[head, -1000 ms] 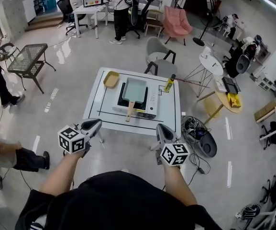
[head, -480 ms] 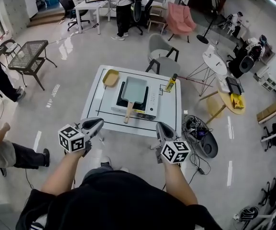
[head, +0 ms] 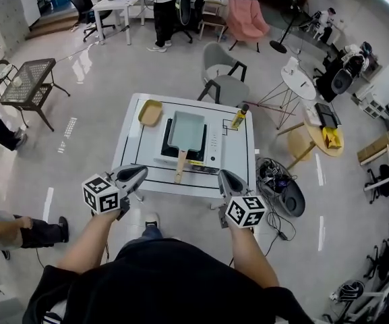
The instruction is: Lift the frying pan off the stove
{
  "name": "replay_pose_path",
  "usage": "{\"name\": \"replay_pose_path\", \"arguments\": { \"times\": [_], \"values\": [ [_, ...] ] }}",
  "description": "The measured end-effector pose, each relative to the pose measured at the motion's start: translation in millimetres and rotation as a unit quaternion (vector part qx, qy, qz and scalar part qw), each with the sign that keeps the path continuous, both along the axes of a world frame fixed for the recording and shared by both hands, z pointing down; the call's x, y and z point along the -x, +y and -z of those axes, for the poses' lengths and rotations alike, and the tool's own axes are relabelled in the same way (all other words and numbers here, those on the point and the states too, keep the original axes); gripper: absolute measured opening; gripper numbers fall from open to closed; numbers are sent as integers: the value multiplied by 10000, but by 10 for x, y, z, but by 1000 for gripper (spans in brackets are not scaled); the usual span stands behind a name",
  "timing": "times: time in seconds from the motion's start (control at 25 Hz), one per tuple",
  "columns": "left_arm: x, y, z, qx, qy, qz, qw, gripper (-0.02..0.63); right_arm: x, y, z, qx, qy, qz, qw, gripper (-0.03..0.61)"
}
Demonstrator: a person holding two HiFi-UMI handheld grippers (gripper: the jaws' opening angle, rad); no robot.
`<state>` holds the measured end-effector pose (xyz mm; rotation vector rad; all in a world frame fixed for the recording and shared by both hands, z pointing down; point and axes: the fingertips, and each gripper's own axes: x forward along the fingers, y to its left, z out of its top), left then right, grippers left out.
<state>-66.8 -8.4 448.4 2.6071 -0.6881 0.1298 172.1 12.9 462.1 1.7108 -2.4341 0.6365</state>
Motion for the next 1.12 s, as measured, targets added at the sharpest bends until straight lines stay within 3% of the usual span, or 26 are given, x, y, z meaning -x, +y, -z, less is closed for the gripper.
{"name": "replay_pose_path", "arguments": {
  "times": [0.28, 0.6, 1.12],
  "values": [
    [99, -546, -156, 157, -1, -260, 9995, 12, 60, -519, -75, 80, -48, -216, 9997, 24],
    [265, -1202, -160, 71, -28, -476, 9988, 13, 233, -973, -148, 159, -89, -445, 9988, 40],
    [70, -1424, -271, 253, 236, -1111, 9932, 14, 240, -1219, -121, 210, -15, -865, 9960, 46]
  ]
}}
